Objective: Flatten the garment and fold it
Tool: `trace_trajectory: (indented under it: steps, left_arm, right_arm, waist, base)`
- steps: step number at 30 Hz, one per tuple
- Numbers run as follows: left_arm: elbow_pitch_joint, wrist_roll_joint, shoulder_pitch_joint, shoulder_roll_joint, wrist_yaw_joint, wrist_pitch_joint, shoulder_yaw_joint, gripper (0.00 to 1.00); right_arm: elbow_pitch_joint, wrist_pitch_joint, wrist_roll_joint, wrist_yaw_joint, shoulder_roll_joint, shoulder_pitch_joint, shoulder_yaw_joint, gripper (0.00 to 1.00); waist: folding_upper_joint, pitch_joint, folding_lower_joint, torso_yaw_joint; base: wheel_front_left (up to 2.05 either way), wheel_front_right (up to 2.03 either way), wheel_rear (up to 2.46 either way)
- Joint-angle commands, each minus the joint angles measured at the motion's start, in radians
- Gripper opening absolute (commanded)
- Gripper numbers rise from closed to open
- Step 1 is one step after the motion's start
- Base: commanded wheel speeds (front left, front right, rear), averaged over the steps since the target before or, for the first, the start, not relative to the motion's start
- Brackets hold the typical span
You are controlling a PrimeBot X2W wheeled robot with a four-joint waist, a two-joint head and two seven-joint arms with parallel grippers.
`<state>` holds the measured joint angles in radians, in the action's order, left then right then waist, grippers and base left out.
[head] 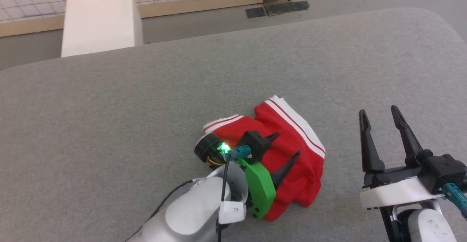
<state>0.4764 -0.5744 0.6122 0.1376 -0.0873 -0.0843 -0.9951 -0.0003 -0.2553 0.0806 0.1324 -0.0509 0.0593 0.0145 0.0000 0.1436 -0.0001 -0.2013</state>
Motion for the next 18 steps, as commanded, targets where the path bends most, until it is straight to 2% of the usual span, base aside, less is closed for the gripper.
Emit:
trace_trajectory:
  steps: [1, 6, 12, 18]
  left_arm:
    - [0.007, 0.008, -0.008, -0.004, -0.004, -0.026, 0.005, 1.0]
    - [-0.006, 0.0, 0.002, 0.012, 0.031, -0.119, 0.067, 1.0]
    - [-0.07, -0.011, -0.027, 0.095, 0.111, -0.167, 0.188, 1.0]
    - [-0.164, -0.069, -0.172, 0.164, 0.195, -0.176, 0.332, 1.0]
  right_arm:
    - [0.004, -0.002, 0.006, -0.002, 0.001, -0.015, 0.004, 1.0]
    - [0.026, -0.002, 0.0, -0.002, 0.001, -0.038, 0.001, 1.0]
    - [0.035, 0.01, -0.013, -0.002, 0.001, -0.065, -0.003, 1.0]
    - [0.034, 0.027, -0.016, -0.002, 0.001, -0.095, 0.001, 1.0]
  waist:
    - [0.0, -0.003, 0.0001, -0.009]
    - [0.0, -0.052, 0.0001, 0.029]
    - [0.0, -0.118, 0.0001, 0.096]
    - [0.0, -0.154, 0.0001, 0.151]
  base:
    - [0.0, 0.0, 0.0]
    - [0.0, 0.0, 0.0]
    - [0.0, 0.0, 0.0]
    - [0.0, 0.0, 0.0]
